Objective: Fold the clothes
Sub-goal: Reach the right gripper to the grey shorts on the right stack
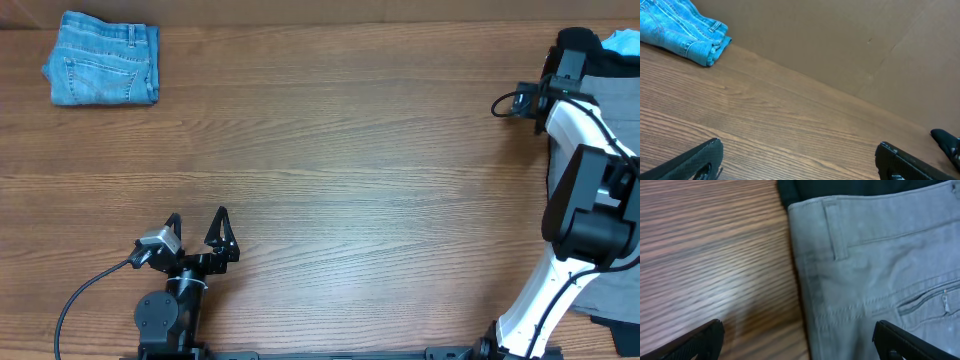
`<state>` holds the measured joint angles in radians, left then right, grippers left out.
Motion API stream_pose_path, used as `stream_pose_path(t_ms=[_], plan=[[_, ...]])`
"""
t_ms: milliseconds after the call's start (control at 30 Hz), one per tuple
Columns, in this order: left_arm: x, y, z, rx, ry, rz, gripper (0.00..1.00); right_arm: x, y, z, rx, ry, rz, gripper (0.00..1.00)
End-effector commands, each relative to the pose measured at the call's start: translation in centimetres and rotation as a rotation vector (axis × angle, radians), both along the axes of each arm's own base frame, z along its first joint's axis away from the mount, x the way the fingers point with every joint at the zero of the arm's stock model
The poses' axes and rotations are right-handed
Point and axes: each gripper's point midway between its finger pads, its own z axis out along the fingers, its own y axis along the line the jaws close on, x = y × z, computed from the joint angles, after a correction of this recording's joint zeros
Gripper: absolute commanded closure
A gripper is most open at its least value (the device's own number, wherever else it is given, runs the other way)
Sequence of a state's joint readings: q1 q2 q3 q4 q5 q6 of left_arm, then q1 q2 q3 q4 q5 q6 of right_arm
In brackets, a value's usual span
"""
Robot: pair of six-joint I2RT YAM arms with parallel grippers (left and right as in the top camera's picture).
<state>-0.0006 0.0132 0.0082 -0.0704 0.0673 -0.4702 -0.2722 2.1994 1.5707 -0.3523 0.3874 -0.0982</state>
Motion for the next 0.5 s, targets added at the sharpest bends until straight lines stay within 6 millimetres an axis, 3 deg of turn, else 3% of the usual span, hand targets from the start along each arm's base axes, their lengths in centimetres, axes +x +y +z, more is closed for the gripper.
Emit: stream_pose_path(t_ms=[0, 333, 467], plan=[[0.0, -0.3, 0.0, -0.009, -0.003, -0.013, 0.00, -0.2, -2.2, -0.6, -0.055, 0.013, -0.047, 0.02], [0.0, -0.3, 0.0, -0.009, -0.003, -0.013, 0.00, -0.9, -4.0, -1.9, -0.053, 0.023, -0.082, 0.16], [0.0, -0.3, 0.0, -0.009, -0.003, -0.013, 0.00, -1.4, -4.0, -3.0, -0.040, 0.049, -0.092, 0.31]])
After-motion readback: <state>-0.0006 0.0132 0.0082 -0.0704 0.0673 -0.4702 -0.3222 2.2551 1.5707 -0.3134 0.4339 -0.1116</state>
